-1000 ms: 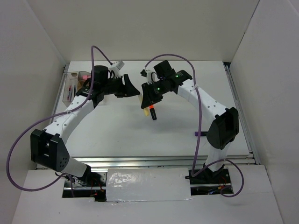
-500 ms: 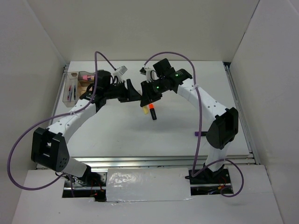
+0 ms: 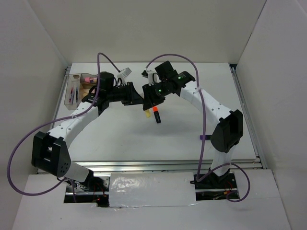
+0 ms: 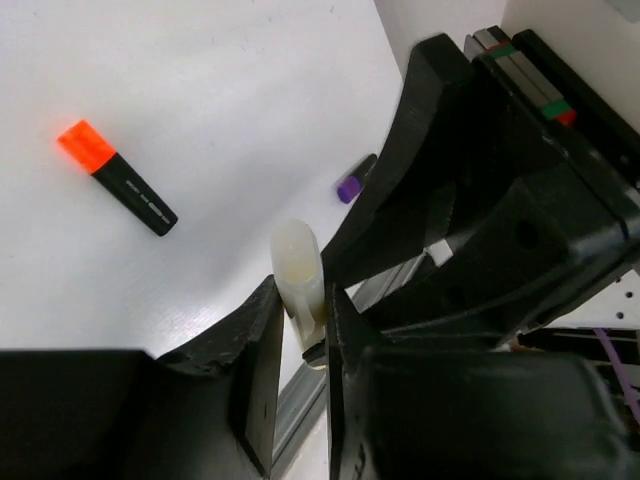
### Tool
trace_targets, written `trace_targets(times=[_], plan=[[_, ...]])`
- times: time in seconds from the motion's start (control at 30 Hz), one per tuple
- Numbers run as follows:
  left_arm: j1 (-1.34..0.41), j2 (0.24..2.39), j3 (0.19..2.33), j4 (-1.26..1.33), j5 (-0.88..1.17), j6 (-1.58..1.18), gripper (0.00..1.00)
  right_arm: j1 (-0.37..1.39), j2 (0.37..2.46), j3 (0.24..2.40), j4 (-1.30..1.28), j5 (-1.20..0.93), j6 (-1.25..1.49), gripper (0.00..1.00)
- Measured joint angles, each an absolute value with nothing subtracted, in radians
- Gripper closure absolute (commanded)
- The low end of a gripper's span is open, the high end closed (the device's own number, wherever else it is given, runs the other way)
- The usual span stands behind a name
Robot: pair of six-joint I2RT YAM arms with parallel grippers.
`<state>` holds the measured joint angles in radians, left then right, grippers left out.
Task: Sort the stationery into containers
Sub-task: Place the pen in the storage box.
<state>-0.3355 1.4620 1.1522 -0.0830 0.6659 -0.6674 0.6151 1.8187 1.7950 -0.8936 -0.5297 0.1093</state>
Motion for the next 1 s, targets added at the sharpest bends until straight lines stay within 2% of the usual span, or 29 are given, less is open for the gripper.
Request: trace_targets(times=[0.03, 0.13, 0.37, 0.53, 0.63, 0.77, 1.0], plan=[[-0.336, 1.460, 1.160, -0.099, 0.658, -0.648, 0.97, 0.615, 1.819, 1.795, -0.891, -0.530, 0.109, 0.33], [-0.320, 1.453, 1.188, -0.181, 0.616, -0.534, 1.00, 0.601, 1.809, 1.793, -0.886, -0.557, 0.106, 0.00], [-0.123, 1.458, 1.264, -0.379, 0.549, -0.244, 1.00, 0.418, 1.688, 1.734, -0.893, -0.678, 0.063, 0.00], [-0.014, 1.541, 1.495, -0.477, 0.463, 0.111, 1.00, 0.270, 1.603, 1.635, -0.886, -0.741, 0.044, 0.00], [0.001, 1.576, 1.565, -0.468, 0.384, 0.325, 1.00, 0.243, 1.591, 1.587, -0.885, -0.764, 0.043, 0.00], [0.008, 1.590, 1.527, -0.395, 0.278, 0.559, 1.00, 0.235, 1.591, 1.561, -0.883, -0.782, 0.043, 0.00], [0.082, 1.749, 1.509, -0.301, 0.205, 0.785, 0.95, 0.233, 1.590, 1.538, -0.875, -0.799, 0.043, 0.00]])
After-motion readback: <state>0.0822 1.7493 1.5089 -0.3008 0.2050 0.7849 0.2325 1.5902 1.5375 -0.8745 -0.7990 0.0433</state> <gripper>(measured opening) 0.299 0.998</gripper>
